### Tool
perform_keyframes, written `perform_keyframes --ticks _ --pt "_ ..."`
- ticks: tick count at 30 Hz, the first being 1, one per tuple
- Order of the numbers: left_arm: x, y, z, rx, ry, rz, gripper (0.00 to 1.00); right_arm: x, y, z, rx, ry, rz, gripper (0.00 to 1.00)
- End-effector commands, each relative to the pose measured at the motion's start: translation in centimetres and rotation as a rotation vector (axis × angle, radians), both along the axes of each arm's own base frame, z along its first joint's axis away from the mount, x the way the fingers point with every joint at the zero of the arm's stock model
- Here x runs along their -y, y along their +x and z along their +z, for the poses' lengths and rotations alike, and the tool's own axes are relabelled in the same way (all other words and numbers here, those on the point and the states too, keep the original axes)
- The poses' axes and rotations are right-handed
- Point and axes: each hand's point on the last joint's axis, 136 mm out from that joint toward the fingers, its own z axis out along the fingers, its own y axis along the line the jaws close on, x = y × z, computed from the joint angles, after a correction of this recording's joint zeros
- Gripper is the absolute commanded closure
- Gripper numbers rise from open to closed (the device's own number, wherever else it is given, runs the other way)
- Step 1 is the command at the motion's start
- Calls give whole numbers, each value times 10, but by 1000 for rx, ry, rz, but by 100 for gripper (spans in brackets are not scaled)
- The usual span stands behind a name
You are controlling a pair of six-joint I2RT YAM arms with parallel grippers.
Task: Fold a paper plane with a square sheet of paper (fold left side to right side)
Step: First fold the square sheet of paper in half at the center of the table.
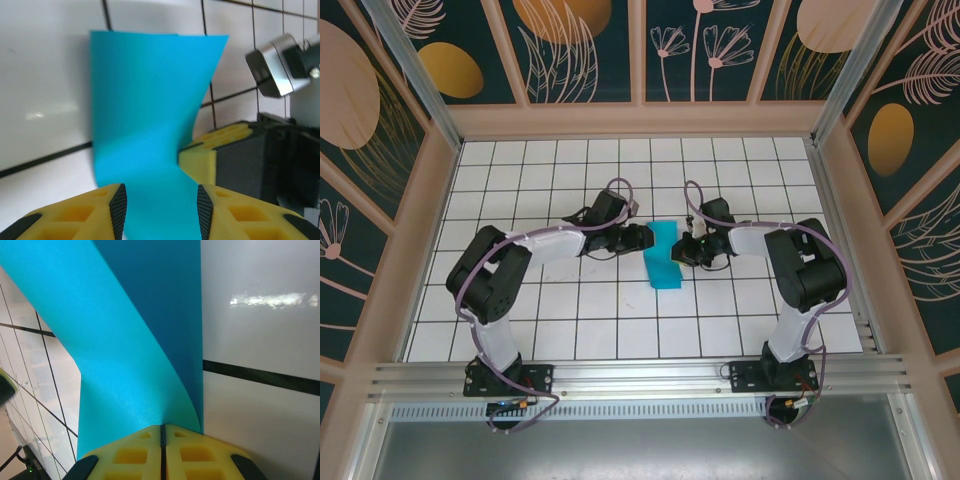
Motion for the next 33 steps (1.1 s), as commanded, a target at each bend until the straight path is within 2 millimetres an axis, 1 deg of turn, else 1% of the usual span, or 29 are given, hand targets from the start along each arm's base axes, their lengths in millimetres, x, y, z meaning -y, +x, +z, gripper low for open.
perform_keyframes --ticks 1,6,9,14,17,19,21,24,26,30,33 --pt "20 -9 -1 -24 -38 -52 56 20 -22 -44 -100 -168 -13 90" --pt "21 -17 -20 -73 -18 -55 56 20 -23 -44 -102 -169 -10 90" --pt "20 -26 -30 -102 -4 -72 56 20 -23 -45 -105 -171 -11 90" --pt "3 -42 -53 -138 65 -71 56 23 -24 -46 -109 -184 -8 90" --pt "-6 -50 -60 -152 92 -71 55 25 -26 -47 -112 -197 -6 90" --pt "-7 -51 -59 -151 92 -72 55 26 -27 -48 -113 -200 -7 90" --pt "-14 -60 -68 -172 112 -76 55 26 -27 -48 -113 -200 -7 90" --pt "-20 -63 -67 -165 127 -77 54 25 -27 -47 -114 -199 -7 90" --pt "-21 -62 -59 -145 128 -73 54 25 -26 -47 -112 -199 -7 90" --pt "-14 -59 -35 -99 70 -80 53 24 -26 -46 -111 -193 -6 90" --pt "-8 -60 -21 -79 12 -89 52 24 -26 -46 -110 -191 -6 90"
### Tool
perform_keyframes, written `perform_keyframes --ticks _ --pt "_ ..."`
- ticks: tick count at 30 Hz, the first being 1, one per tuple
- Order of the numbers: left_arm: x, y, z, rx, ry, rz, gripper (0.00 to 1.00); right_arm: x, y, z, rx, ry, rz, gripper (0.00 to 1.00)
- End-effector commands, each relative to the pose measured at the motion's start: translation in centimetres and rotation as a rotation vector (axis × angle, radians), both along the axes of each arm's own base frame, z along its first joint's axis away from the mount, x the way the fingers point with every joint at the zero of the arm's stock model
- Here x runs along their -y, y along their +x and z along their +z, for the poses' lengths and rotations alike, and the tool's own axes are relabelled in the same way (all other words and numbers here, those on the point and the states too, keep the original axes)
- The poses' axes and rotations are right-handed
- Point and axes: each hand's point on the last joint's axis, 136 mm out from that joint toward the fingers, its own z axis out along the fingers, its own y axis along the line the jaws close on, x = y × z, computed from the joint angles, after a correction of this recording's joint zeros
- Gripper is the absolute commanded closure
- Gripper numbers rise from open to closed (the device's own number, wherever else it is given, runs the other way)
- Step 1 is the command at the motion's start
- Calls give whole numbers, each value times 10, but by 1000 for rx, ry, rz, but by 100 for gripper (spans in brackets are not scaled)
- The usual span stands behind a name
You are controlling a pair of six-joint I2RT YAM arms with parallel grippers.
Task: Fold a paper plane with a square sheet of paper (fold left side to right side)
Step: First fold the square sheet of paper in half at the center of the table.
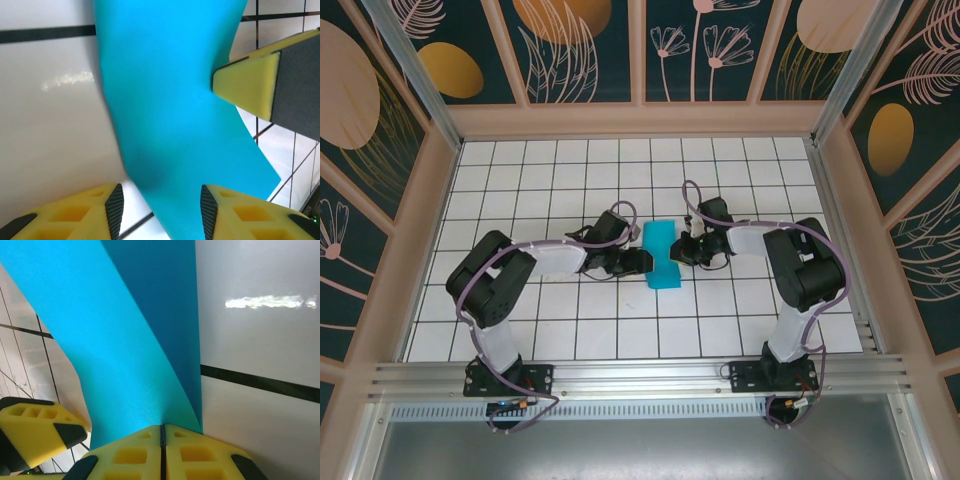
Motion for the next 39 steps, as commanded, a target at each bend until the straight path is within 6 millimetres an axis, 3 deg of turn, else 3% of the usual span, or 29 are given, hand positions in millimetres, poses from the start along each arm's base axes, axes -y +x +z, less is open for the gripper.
perform_keyframes --ticks 1,12,21,33,39 --pt "7 -9 18 12 -55 -25 52 26 -27 -45 -113 -183 -13 90" --pt "23 1 36 45 -123 -9 55 26 -28 -45 -115 -183 -12 90" --pt "38 -8 17 -7 -130 -52 55 24 -29 -47 -117 -179 -9 90" --pt "10 -43 -25 -112 -24 -82 55 25 -29 -48 -122 -185 -11 90" --pt "1 -58 -30 -143 -5 -107 55 26 -29 -48 -122 -190 -13 90"
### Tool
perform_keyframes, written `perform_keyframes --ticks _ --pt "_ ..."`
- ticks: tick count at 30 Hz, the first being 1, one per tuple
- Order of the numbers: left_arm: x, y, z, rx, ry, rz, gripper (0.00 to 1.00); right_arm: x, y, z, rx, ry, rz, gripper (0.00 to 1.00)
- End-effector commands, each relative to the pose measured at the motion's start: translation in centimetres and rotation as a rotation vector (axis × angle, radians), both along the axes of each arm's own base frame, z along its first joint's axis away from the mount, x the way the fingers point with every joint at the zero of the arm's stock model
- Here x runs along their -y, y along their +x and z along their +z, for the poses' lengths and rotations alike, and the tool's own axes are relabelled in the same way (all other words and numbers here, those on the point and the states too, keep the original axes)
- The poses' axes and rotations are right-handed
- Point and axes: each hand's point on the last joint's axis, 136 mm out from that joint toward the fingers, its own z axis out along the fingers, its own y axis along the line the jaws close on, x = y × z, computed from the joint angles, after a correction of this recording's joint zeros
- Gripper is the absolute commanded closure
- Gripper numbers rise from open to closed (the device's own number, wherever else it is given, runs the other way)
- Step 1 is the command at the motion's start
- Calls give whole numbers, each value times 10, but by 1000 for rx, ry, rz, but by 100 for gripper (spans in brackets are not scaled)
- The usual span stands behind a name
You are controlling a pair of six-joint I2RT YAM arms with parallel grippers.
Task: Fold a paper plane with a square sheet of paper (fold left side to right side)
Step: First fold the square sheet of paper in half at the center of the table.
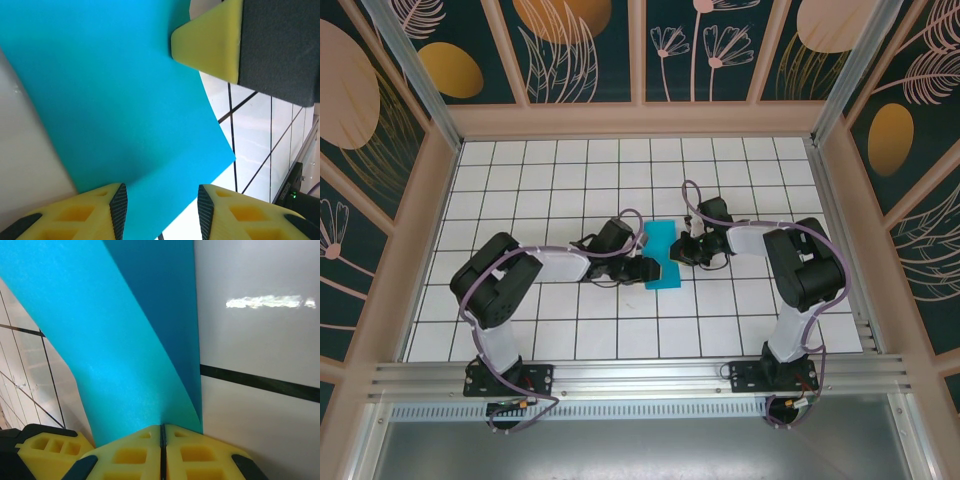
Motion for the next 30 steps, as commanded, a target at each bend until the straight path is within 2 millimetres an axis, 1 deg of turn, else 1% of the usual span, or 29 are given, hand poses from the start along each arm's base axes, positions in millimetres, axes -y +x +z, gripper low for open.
perform_keyframes --ticks 1,10,15,18,20,22,24,25,26,28,29,30 --pt "-21 -35 -24 -121 87 -48 55 26 -29 -48 -121 -188 -13 90" --pt "-15 -47 -8 -91 72 -127 54 26 -29 -48 -122 -188 -12 89" --pt "-10 -55 -11 -90 93 -163 53 25 -28 -48 -121 -186 -12 89" --pt "-14 -56 -15 -92 118 -152 52 25 -27 -47 -119 -186 -11 89" --pt "-16 -57 -13 -87 122 -150 52 25 -28 -48 -122 -188 -9 89" --pt "-14 -57 -4 -73 102 -150 51 24 -27 -48 -120 -185 -6 89" --pt "-10 -52 11 -48 77 -152 50 23 -26 -47 -118 -184 -6 89" --pt "-6 -48 23 -27 56 -157 49 23 -27 -47 -118 -184 -5 89" --pt "-2 -41 40 5 25 -154 49 24 -27 -47 -119 -184 -5 89" --pt "4 -28 62 42 -24 -141 49 24 -27 -46 -117 -184 -4 89" --pt "5 -19 70 58 -44 -128 48 24 -27 -46 -118 -184 -4 89" --pt "5 -12 75 67 -52 -114 48 23 -26 -45 -114 -183 -5 89"
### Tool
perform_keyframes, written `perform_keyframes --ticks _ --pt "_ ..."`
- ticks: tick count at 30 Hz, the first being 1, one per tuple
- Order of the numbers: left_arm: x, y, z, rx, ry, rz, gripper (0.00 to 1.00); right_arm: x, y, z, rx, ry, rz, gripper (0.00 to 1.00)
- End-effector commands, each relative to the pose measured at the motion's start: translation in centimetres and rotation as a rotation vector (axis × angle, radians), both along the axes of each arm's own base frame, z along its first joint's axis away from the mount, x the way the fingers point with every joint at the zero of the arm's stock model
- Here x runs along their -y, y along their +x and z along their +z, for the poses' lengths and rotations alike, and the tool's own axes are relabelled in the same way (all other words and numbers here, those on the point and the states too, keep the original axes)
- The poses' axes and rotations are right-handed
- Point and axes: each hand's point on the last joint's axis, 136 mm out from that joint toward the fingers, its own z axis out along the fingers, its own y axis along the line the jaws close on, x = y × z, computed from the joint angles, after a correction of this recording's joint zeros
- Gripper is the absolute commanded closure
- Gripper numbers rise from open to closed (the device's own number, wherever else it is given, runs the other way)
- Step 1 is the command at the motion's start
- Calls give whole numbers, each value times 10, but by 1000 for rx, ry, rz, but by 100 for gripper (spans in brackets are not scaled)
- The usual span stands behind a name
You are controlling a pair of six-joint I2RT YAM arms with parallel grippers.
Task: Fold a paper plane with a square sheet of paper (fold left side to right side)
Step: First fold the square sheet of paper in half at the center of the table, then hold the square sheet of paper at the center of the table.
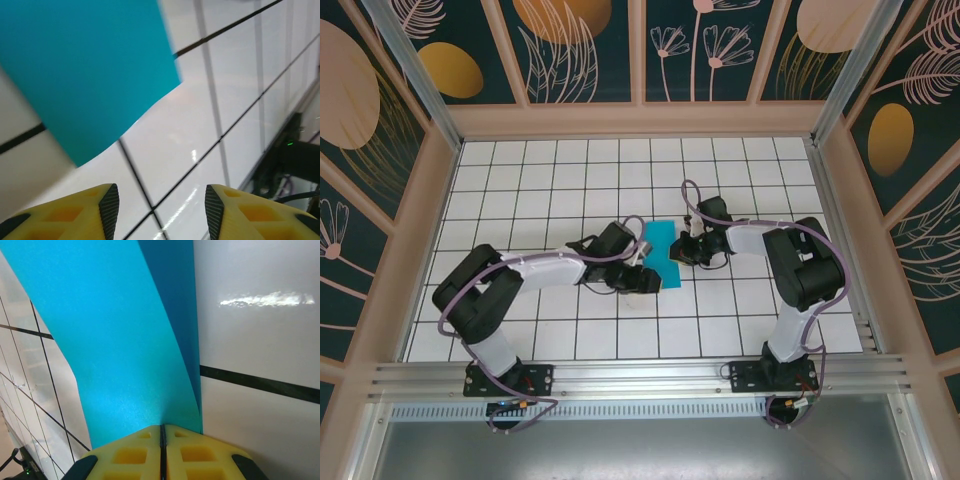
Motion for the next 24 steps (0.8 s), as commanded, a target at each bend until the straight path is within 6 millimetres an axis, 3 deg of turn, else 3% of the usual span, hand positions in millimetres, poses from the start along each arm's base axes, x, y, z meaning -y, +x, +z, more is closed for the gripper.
perform_keyframes --ticks 1,4,7,10,16,24 --pt "5 29 37 72 -77 27 48 24 -27 -46 -107 -180 -5 89" --pt "1 49 29 58 -90 88 48 23 -27 -45 -106 -176 -2 89" --pt "0 64 7 28 -77 143 50 23 -26 -45 -106 -175 -1 89" --pt "11 82 9 43 -108 162 50 23 -26 -46 -108 -176 -1 89" --pt "28 93 4 25 -152 143 50 21 -25 -46 -107 -174 2 89" --pt "23 99 -25 11 -70 164 50 21 -24 -45 -101 -175 3 89"
